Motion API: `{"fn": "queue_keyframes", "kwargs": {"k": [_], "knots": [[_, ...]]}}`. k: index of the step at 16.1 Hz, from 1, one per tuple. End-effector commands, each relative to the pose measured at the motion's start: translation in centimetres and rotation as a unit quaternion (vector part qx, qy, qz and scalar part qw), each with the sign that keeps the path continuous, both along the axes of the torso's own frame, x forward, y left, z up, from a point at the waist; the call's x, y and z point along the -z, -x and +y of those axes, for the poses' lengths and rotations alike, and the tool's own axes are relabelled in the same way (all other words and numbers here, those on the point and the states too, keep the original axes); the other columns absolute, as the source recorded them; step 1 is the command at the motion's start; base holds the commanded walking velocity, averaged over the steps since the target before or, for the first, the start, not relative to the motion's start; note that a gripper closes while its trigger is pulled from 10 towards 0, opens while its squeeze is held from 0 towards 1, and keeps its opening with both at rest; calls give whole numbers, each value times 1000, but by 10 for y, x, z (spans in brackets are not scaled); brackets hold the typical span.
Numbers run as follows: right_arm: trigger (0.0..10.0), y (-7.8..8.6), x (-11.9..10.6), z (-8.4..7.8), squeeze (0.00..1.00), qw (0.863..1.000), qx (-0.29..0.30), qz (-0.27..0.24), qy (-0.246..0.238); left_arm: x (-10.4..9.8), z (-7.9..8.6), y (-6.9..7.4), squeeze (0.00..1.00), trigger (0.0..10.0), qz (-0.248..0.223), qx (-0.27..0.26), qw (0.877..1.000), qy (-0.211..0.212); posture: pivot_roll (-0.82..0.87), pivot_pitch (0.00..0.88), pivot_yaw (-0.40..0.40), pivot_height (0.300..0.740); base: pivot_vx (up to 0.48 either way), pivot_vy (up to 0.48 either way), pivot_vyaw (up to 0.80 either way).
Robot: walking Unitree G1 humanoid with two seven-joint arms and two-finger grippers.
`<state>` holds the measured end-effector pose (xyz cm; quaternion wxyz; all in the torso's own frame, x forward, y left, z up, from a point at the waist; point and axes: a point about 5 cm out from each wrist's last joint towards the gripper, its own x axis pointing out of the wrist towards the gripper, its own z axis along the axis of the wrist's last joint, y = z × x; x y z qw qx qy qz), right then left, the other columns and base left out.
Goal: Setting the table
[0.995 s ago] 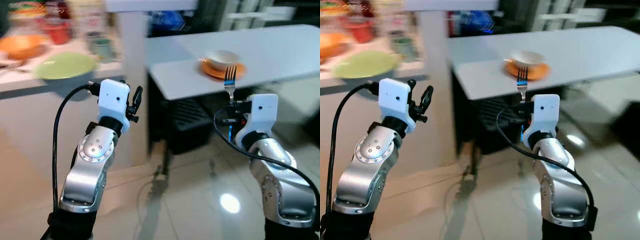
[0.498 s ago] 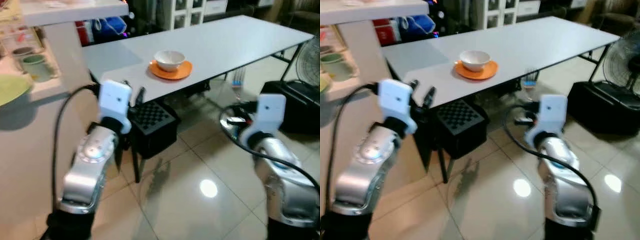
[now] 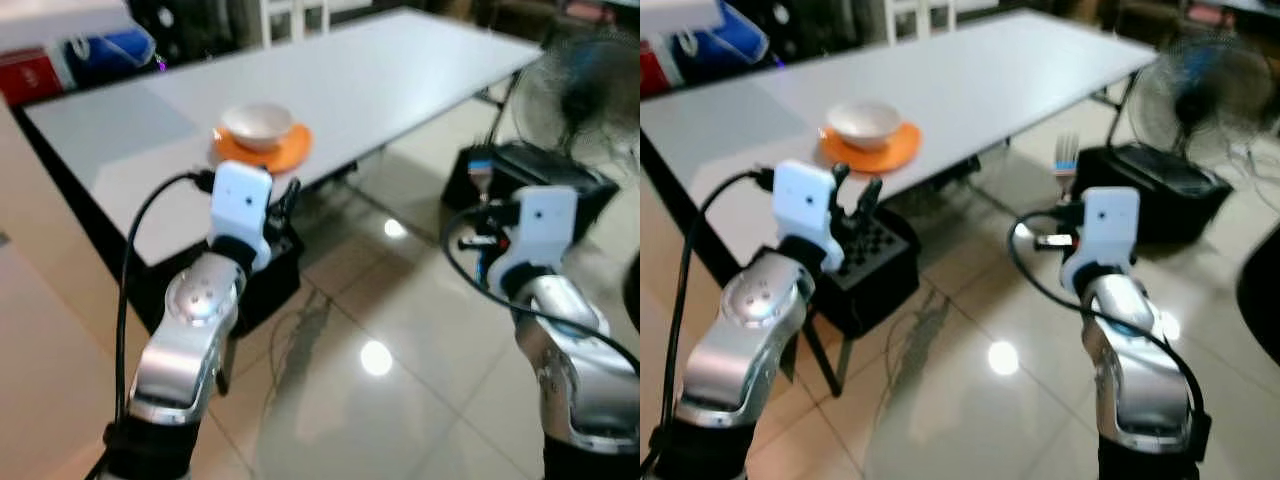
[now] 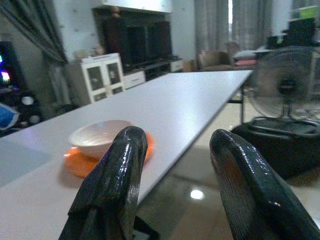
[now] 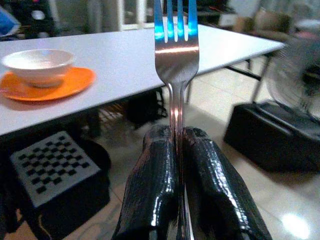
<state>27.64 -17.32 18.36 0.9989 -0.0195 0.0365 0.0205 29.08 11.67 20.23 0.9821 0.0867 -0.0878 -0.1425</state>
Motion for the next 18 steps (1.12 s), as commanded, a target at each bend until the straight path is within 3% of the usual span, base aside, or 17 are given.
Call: {"fn": "queue_keyframes", "kwargs": {"k": [1, 3, 11, 15, 18], "knots": [[10000, -1, -3, 7, 0, 1000, -17, -7, 3, 0, 6, -1, 0, 10000, 0, -8, 1000, -4, -72, 0, -31, 740, 379, 0, 0], [10000, -2, -3, 9, 0, 1000, -27, -8, 12, 0, 5, -2, 0, 10000, 0, -7, 1000, -4, -74, 0, -29, 740, 379, 0, 0], [10000, 1, -2, 25, 0, 993, -111, 2, 33, 2, 5, -3, 0, 10000, 0, -7, 1000, -8, -80, 0, -26, 740, 378, 0, 800], [10000, 2, 2, 21, 0, 992, -119, 12, 41, 4, 3, -2, 0, 10000, 3, -4, 1000, -10, -80, 0, -26, 740, 378, 0, 800], [10000, 0, 3, 11, 0, 996, -82, 18, 26, 5, 0, -1, 0, 10000, 5, 6, 1000, -12, -83, 0, -25, 740, 381, 0, 0]]}}
